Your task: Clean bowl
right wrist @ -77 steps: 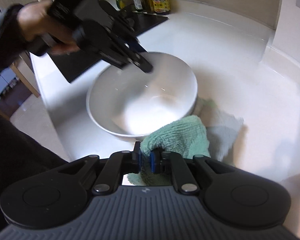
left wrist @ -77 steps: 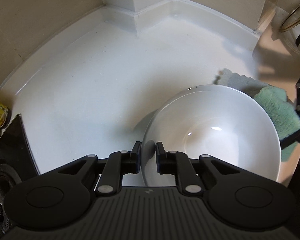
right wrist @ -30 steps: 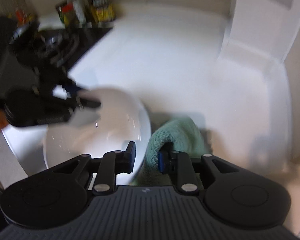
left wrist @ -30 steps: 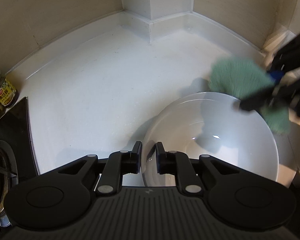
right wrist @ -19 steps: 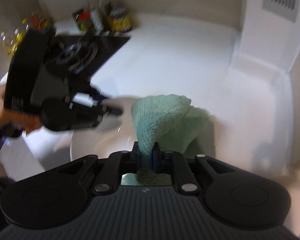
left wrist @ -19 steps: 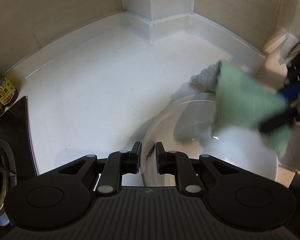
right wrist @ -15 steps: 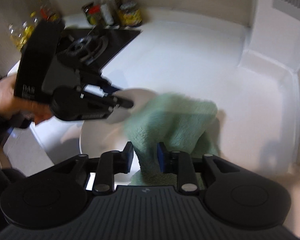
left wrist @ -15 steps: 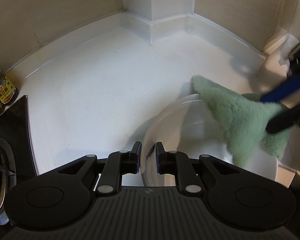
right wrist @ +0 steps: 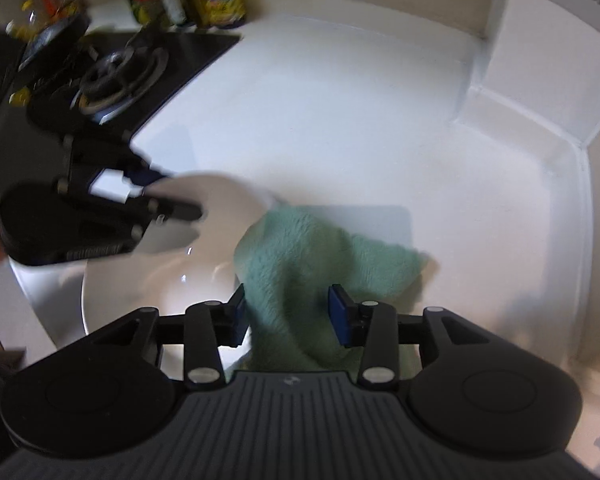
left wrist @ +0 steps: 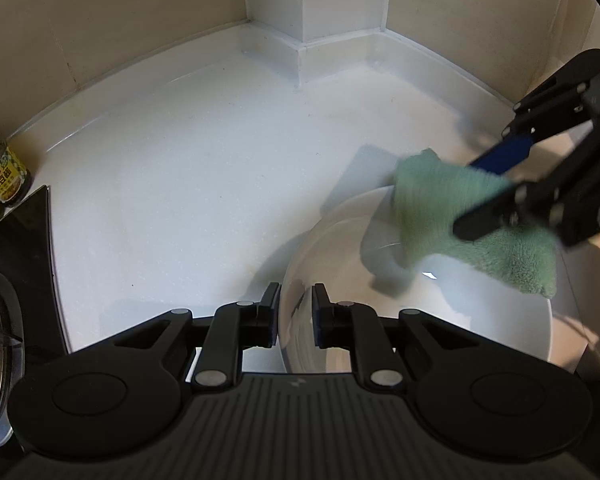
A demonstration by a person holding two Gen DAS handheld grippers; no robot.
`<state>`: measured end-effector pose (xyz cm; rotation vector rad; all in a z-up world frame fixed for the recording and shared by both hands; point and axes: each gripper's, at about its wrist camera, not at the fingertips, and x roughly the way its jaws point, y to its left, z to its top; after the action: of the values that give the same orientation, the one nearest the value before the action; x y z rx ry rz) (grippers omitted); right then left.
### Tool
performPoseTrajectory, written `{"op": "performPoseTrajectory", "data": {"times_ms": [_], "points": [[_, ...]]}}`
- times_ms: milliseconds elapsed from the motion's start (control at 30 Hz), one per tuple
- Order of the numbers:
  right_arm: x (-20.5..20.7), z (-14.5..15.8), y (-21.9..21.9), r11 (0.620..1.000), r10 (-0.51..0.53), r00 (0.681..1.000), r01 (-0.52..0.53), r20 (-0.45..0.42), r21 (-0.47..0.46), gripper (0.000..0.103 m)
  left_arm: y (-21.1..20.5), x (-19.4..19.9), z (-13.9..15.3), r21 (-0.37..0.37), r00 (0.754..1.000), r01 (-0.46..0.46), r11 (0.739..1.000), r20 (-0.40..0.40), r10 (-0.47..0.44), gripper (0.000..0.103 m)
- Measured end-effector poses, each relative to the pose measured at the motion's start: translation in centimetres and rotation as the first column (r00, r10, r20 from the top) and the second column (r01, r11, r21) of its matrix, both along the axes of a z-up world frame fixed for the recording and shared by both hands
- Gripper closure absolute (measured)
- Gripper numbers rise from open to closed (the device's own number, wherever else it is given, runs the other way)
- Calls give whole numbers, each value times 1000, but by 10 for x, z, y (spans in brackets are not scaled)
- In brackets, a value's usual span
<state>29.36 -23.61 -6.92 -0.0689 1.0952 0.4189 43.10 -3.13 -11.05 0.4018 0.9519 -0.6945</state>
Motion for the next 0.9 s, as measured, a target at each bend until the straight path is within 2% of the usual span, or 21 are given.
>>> {"op": "performPoseTrajectory", "data": {"times_ms": [67, 133, 167, 233, 300, 400, 467, 533, 600, 700, 733, 800, 900], "points": [[3, 0, -6, 1000, -18, 1000, 18, -11, 13, 67, 0, 0, -1, -1, 1000, -1, 1000, 2, 1, 88], [9, -8, -5, 999, -11, 1000, 10, -19, -33, 69, -2, 0, -1, 3, 1000, 0, 1000, 4, 0, 88], [11, -13, -3, 1000, -2, 999, 1, -32, -24, 71, -3, 0, -2, 6, 1000, 0, 1000, 4, 0, 88], [15, -21, 0, 1000, 20, 998, -20, -54, -5, 88, -4, -1, -2, 10, 1000, 3, 1000, 7, -3, 88], [16, -30, 8, 998, 51, 997, -52, -61, -20, 92, -5, 1, -2, 14, 1000, 12, 1000, 14, -12, 89], [10, -35, 20, 990, 107, 993, -112, -52, -88, 92, -7, 5, -3, 4, 999, 48, 999, 14, -48, 89], [8, -33, 30, 962, 207, 975, -218, -84, -165, 90, -9, 5, -3, 6, 995, 97, 995, 21, -98, 90], [10, -31, 36, 928, 286, 949, -308, -130, -209, 89, -15, 3, -3, 38, 984, 171, 984, 45, -173, 91], [18, -29, 45, 870, 365, 919, -394, -149, -296, 87, -17, 3, -2, 55, 976, 206, 977, 56, -209, 92], [25, -29, 55, 813, 436, 892, -448, -122, -371, 86, -20, 5, -2, 74, 963, 258, 963, 66, -262, 92], [29, -28, 59, 792, 482, 872, -475, -84, -384, 86, -20, 6, -2, 70, 961, 264, 962, 61, -269, 92], [35, -28, 62, 798, 492, 868, -480, -67, -364, 86, -19, 9, -1, 58, 967, 247, 967, 42, -249, 92], [40, -26, 56, 840, 454, 890, -446, -50, -308, 87, -18, 12, 0, 42, 971, 235, 971, 30, -236, 87]]}}
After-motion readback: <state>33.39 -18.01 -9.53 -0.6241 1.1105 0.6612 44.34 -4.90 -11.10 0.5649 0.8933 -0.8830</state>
